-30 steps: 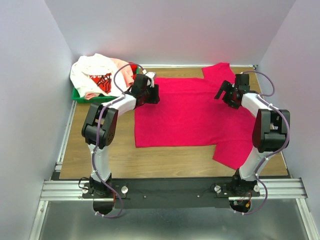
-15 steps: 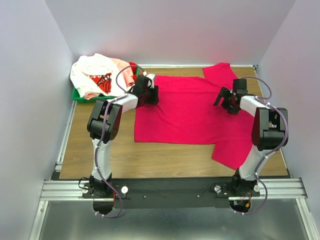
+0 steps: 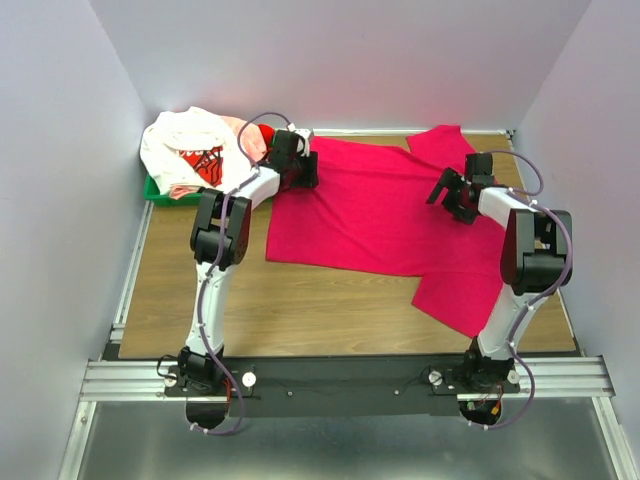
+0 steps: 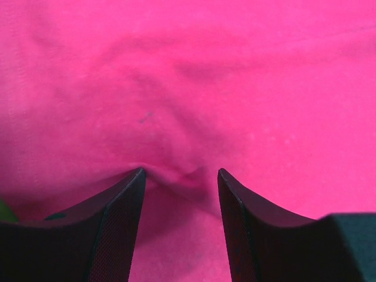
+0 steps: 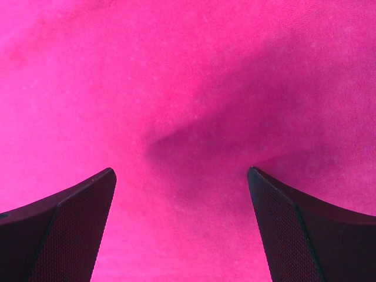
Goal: Fold and stack the t-shirts
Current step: Fold the tshirt
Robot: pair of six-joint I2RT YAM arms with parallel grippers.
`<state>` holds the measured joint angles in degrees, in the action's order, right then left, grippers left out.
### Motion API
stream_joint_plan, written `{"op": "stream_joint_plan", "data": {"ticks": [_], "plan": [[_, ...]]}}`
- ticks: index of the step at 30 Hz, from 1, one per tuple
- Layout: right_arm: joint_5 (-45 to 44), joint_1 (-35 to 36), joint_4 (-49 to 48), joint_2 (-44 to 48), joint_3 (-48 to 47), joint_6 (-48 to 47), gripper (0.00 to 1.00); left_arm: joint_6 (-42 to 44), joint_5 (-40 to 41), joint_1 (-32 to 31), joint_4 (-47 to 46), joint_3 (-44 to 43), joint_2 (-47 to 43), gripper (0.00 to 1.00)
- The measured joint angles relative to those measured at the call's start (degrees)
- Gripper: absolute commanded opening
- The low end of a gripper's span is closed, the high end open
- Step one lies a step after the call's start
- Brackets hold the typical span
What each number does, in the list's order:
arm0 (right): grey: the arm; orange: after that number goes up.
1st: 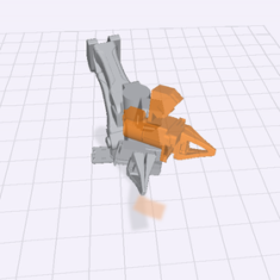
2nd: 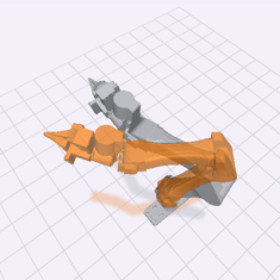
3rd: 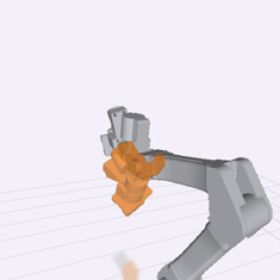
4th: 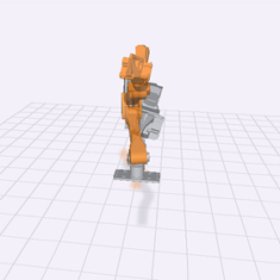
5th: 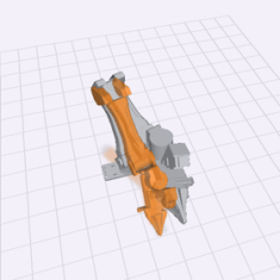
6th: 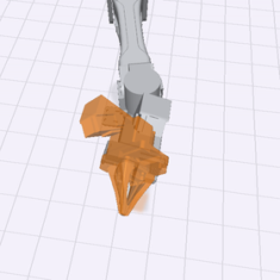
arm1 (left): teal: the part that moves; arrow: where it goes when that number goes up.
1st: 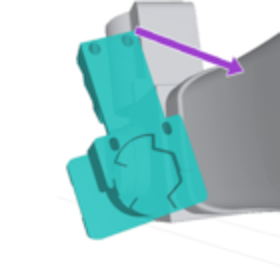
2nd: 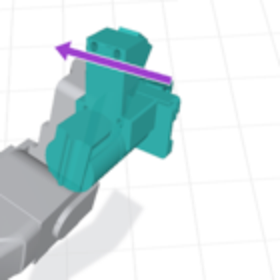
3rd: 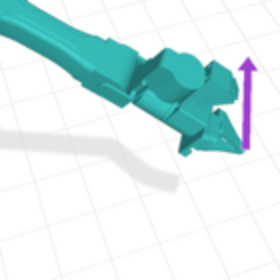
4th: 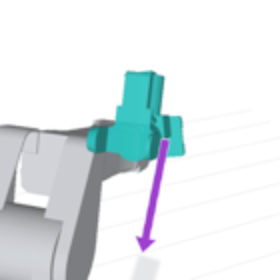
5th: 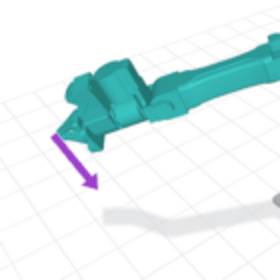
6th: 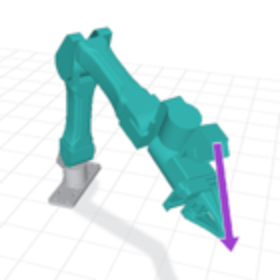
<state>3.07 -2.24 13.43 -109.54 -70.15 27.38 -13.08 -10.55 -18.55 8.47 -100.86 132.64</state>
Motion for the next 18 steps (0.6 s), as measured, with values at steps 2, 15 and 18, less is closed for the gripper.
{"op": "stream_joint_plan", "data": {"ticks": [2, 15, 18], "plan": [[0.00, 0.00, -0.39, -0.33, -0.33, 0.92, 1.00, 0.26, 0.00, 0.74, 1.92, -4.92, 2.78, 0.60], [1.64, 0.00, 0.33, -0.59, -1.75, 2.32, 1.00, 2.99, 1.14, 1.46, 6.62, -5.66, 0.72, 0.60], [2.40, 0.00, 1.09, 0.74, -1.84, 1.99, 1.00, 2.99, 3.93, 0.87, 6.12, 5.44, -9.99, 0.60]]}}
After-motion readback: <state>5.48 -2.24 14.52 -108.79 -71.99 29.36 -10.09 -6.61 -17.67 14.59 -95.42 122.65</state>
